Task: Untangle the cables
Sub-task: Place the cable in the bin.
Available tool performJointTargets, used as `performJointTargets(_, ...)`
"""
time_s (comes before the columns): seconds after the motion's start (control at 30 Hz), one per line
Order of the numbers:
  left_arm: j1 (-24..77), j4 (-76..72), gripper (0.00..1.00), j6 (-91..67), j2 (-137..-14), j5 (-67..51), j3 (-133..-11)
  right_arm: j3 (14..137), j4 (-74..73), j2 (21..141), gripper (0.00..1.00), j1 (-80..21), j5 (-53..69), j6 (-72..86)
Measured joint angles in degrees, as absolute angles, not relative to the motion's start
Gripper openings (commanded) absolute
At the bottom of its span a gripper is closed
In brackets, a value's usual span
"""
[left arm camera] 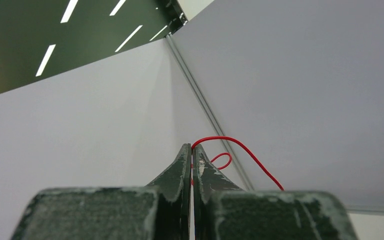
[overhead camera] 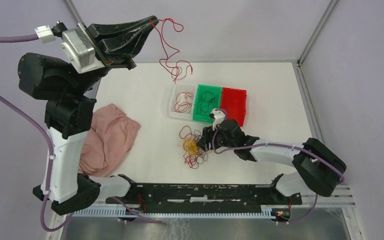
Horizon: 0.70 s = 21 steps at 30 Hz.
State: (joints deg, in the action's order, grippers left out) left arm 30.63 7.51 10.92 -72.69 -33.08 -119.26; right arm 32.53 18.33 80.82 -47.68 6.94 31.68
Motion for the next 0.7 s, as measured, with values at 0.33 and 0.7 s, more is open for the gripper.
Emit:
performJointTargets(0.33,30.63,9.43,0.03,16.45,-70.26,-27.31,-112.14,32.75,12.40,71.29,0.68,-47.68,3.92,29.65)
performJointTargets(0.7,30.63,12.78,0.03,22.50,-69.01,-14.09,-85.69,37.23,2.74,58.87,0.66,-47.68,-6.02,24.49)
